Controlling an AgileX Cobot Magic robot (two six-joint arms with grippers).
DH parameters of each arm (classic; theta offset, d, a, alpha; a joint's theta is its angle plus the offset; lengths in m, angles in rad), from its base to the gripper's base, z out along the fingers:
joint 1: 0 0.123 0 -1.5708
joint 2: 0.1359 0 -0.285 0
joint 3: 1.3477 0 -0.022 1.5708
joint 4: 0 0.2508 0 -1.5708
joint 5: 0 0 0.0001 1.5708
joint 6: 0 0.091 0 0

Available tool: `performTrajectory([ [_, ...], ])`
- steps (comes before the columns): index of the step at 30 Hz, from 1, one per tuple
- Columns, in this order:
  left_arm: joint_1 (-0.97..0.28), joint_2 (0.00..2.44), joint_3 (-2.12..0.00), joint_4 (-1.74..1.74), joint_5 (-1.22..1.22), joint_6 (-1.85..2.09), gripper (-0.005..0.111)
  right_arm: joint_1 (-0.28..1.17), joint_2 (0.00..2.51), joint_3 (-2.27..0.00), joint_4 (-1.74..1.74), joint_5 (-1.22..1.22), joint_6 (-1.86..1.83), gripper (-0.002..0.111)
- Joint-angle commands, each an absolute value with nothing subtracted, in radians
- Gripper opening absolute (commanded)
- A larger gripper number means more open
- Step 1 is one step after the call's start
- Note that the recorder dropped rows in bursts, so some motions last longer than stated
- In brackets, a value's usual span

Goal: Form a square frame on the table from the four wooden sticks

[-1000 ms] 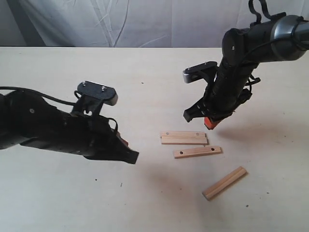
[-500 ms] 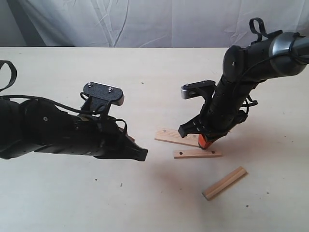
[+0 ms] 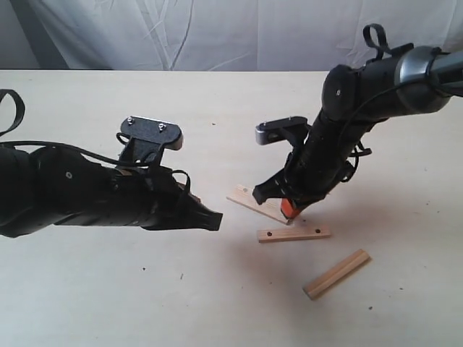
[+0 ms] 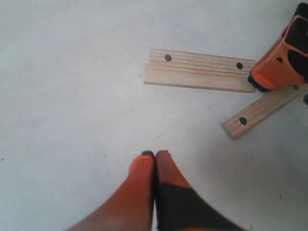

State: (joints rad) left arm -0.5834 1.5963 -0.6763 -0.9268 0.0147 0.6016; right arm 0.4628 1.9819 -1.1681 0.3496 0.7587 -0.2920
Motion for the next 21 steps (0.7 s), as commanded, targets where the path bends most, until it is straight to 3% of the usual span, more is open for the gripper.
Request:
performTrajectory([
  [1,-0.59,1.649,-0.711,-0.947,0.036,0.602,0.0,0.435,1.937,-1.237,0.349,0.731,-0.295,0.0],
  [14,-0.595,1.813,-0.903,-0.667,0.143,0.613,0.0,0.384,1.982,-1.267,0.443,0.78,-0.388,0.0],
  [21,-0.679,1.825,-0.933,-0.545,0.012,0.617,0.0,0.384,2.016,-1.267,0.544,0.787,-0.458,0.0],
])
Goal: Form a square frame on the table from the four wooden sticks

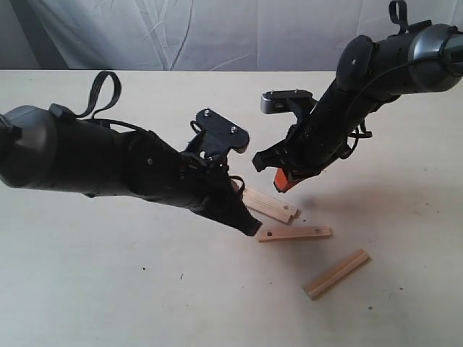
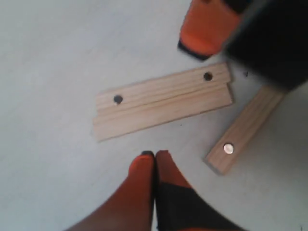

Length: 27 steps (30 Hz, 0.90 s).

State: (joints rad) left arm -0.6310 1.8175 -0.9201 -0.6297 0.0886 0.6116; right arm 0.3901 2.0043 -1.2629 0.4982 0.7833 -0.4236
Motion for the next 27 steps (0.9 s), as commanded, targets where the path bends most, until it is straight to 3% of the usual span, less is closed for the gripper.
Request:
performTrajectory([
  [1,-0.684,1.83,-0.933,-0.528,0.0,0.617,0.0,0.384,2.018,-1.267,0.544,0.787,-0.463,0.0],
  [27,-0.689,1.88,-0.933,-0.51,-0.018,0.605,0.0,0.384,2.102,-1.267,0.581,0.684,-0.472,0.0],
])
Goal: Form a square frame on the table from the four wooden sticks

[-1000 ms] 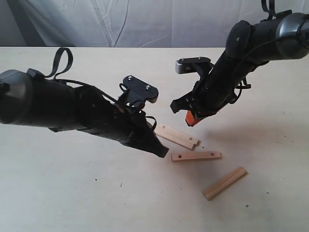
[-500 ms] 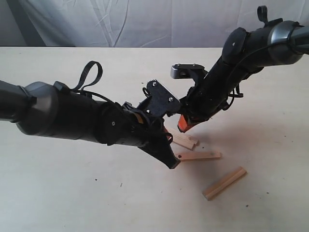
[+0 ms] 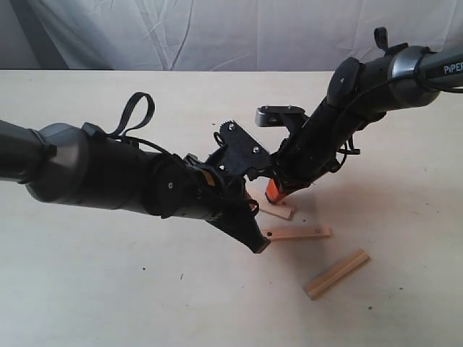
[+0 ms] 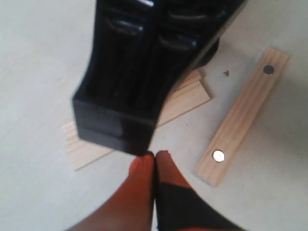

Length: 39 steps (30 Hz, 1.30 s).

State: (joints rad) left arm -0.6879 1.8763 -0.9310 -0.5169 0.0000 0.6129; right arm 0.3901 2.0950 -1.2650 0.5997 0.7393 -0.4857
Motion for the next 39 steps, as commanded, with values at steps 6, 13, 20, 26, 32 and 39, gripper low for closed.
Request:
performTrajectory([
  [6,-0.648,1.88,-0.933,-0.571,-0.02,0.605,0.0,0.384,2.102,-1.267,0.522,0.665,-0.436,0.0],
  [13,-0.529,1.88,-0.933,-0.753,0.019,0.603,0.0,0.348,2.084,-1.267,0.487,0.632,-0.386,0.0],
  [20,-0.414,1.904,-1.045,-0.793,0.262,0.603,0.0,0.299,2.028,-1.267,0.523,0.642,-0.393,0.0],
  [26,-0.351,1.995,-1.199,-0.836,0.435,0.605,0.0,0.301,2.016,-1.267,0.475,0.666,-0.416,0.0],
  [32,-0.378,2.113,-1.352,-0.87,0.534,0.608,0.0,0.299,2.016,-1.267,0.452,0.704,-0.388,0.0],
  [39,-0.381,2.213,-1.427,-0.949,0.64,0.612,0.0,0.299,2.016,-1.26,0.416,0.724,-0.351,0.0],
])
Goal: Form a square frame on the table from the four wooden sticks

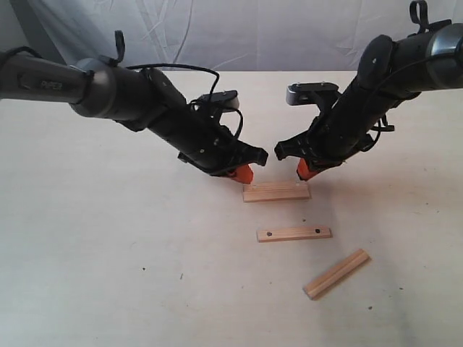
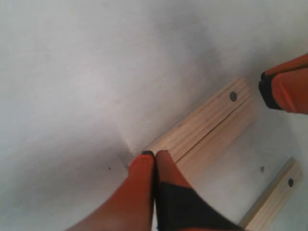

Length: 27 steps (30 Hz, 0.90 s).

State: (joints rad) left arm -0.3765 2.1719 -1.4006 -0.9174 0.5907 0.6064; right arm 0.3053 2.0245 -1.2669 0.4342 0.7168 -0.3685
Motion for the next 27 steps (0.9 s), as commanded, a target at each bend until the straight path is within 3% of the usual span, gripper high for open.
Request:
performTrajectory([
  [1,-0.382,2.22,-1.427,-0.949,0.631,0.612,0.0,0.299,2.016,-1.258,0.416,0.725,-0.352,0.0],
  [20,-0.423,2.263,-1.434,-0.982,0.587,0.605,0.0,0.31,2.023,-1.18,0.504,0.589,-0.35,0.0],
  [27,-0.423,2.263,-1.434,-0.976,0.567,0.597,0.0,0.31,2.089,-1.18,0.472,0.74,-0.347,0.0],
])
